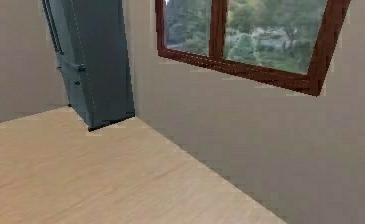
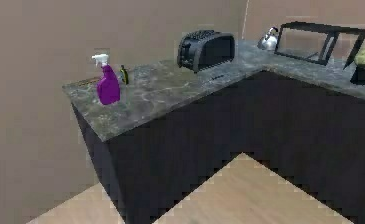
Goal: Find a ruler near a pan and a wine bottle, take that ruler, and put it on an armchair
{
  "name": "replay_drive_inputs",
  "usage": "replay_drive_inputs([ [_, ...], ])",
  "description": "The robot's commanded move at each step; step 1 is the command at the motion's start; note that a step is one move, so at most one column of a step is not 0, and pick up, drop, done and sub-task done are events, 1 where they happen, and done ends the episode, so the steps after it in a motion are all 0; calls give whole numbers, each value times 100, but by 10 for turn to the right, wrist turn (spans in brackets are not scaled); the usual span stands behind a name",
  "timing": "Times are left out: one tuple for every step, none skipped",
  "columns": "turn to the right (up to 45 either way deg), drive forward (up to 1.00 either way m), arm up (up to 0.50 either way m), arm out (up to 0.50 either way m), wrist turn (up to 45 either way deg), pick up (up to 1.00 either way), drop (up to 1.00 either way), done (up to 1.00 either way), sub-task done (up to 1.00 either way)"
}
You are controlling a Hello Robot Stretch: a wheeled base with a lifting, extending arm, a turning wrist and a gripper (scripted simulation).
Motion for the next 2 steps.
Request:
replay_drive_inputs([
  [-210, 0, 0, 0, 0, 0, 0, 0, 0],
  [0, 15, 0, 0, 0, 0, 0, 0, 0],
])
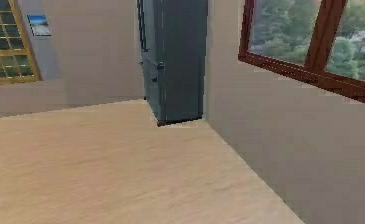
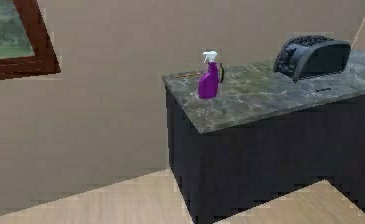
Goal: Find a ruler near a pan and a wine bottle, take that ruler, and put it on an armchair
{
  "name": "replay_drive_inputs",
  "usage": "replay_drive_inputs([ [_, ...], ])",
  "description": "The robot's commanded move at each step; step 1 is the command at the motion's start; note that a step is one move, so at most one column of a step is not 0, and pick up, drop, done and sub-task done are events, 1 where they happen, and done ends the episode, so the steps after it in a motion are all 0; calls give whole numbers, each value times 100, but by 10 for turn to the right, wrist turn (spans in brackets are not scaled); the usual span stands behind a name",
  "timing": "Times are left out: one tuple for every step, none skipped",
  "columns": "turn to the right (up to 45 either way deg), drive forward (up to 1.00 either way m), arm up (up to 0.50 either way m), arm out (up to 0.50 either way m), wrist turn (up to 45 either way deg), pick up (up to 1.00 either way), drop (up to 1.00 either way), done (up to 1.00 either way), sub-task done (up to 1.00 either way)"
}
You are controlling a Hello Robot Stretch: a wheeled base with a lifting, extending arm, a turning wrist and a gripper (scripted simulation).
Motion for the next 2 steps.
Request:
replay_drive_inputs([
  [-300, 0, 0, 0, 0, 0, 0, 0, 0],
  [0, 100, 0, 0, 0, 0, 0, 0, 0],
])
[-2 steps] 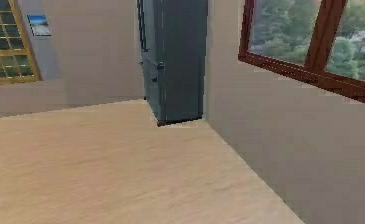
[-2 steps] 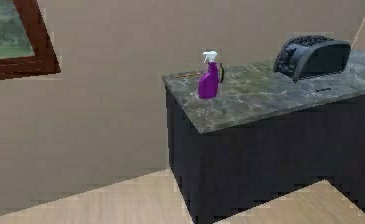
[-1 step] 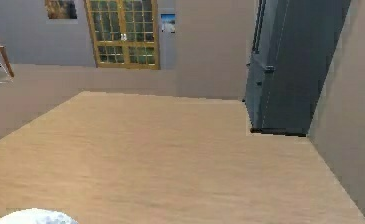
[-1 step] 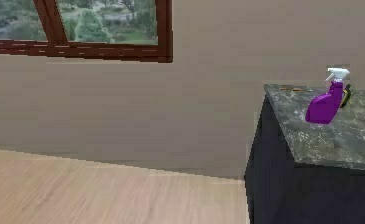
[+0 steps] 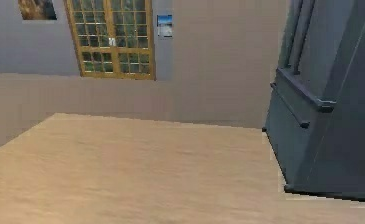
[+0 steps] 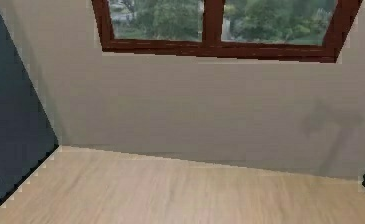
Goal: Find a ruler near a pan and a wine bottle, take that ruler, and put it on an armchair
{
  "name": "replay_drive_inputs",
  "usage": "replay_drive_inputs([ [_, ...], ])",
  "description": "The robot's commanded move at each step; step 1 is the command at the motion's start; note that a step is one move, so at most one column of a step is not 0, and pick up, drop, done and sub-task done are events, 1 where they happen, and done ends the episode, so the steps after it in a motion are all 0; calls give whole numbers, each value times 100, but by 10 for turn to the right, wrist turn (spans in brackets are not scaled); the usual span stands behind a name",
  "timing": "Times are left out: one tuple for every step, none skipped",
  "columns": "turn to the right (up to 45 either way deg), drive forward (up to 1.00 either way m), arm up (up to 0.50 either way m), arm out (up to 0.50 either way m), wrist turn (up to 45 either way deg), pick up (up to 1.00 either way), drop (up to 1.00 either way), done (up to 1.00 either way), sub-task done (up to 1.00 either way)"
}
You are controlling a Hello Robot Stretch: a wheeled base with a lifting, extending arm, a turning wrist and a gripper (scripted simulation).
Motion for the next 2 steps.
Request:
replay_drive_inputs([
  [-120, 0, 0, 0, 0, 0, 0, 0, 0],
  [-30, 0, 0, 0, 0, 0, 0, 0, 0],
])
